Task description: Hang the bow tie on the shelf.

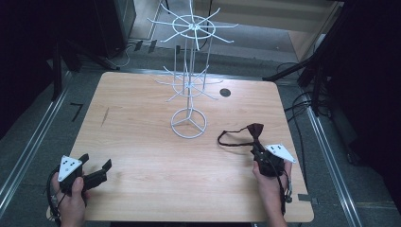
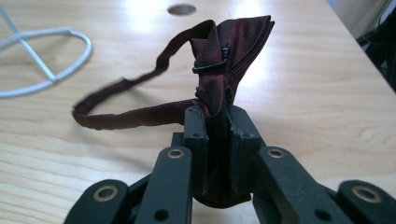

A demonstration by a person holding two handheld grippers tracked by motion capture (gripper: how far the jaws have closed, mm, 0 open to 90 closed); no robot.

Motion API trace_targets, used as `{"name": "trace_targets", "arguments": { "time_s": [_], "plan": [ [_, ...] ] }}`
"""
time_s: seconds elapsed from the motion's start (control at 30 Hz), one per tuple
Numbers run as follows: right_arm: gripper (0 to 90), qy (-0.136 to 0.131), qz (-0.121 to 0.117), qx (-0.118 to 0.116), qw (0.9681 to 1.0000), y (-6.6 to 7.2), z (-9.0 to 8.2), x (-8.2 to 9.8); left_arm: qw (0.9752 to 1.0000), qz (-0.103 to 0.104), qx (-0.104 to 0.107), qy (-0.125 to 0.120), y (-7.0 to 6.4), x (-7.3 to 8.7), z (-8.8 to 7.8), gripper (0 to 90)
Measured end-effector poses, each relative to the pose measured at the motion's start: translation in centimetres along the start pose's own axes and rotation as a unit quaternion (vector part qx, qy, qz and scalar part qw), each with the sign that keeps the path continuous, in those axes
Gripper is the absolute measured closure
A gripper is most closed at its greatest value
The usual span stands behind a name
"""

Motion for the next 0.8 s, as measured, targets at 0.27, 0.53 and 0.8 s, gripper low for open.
{"name": "trace_targets", "arguments": {
  "time_s": [0.27,0.53,0.8],
  "plan": [
    [81.5,-0.030,-0.006,-0.022,0.9993,1.5,-0.9,-2.1,1.0000,-0.001,0.001,0.000,0.0,0.0,0.0,13.6],
    [81.5,-0.050,-0.007,-0.042,0.9978,2.9,-1.4,-3.8,1.0000,0.000,0.003,0.002,0.0,0.0,0.0,13.6],
    [81.3,-0.062,-0.006,-0.053,0.9966,3.8,-1.5,-4.8,1.0000,0.000,0.003,0.002,0.0,0.0,0.1,13.6]
  ]
}}
Point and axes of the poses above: each handheld gripper's, and its own axes: z roughly forward along the jaws, x roughly out of its underside, y roughly to its left, the point moved 5 cm from there along z, roughly forward along the jaws, and after that the axes turned 8 degrees about -y, right-handed, at the moved point
